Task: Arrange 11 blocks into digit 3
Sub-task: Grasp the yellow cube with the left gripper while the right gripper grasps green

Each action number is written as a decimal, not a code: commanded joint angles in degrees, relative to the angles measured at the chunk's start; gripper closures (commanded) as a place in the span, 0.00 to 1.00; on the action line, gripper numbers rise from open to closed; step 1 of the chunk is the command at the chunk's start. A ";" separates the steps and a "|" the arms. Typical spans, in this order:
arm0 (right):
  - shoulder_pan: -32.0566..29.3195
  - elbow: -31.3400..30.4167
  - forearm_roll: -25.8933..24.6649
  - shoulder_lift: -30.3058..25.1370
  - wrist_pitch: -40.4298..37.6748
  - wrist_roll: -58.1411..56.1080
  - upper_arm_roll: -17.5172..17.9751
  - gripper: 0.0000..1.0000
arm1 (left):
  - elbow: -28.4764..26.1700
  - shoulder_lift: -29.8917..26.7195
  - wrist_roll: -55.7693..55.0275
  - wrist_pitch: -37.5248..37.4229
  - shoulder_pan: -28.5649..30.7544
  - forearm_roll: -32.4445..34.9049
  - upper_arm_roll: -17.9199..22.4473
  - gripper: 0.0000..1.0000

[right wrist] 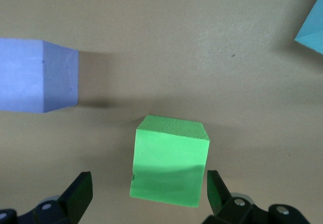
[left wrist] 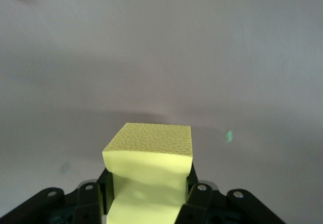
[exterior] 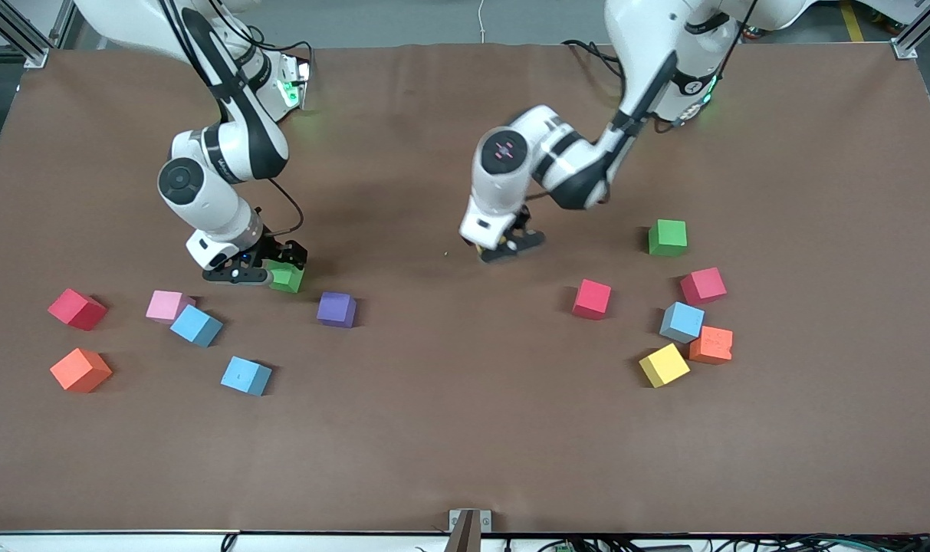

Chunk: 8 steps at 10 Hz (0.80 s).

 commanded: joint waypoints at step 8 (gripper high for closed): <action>-0.05 -1.08 -0.17 3.38 5.46 1.43 -0.94 0.17 | -6.53 1.80 0.39 3.76 -11.29 6.50 0.34 0.70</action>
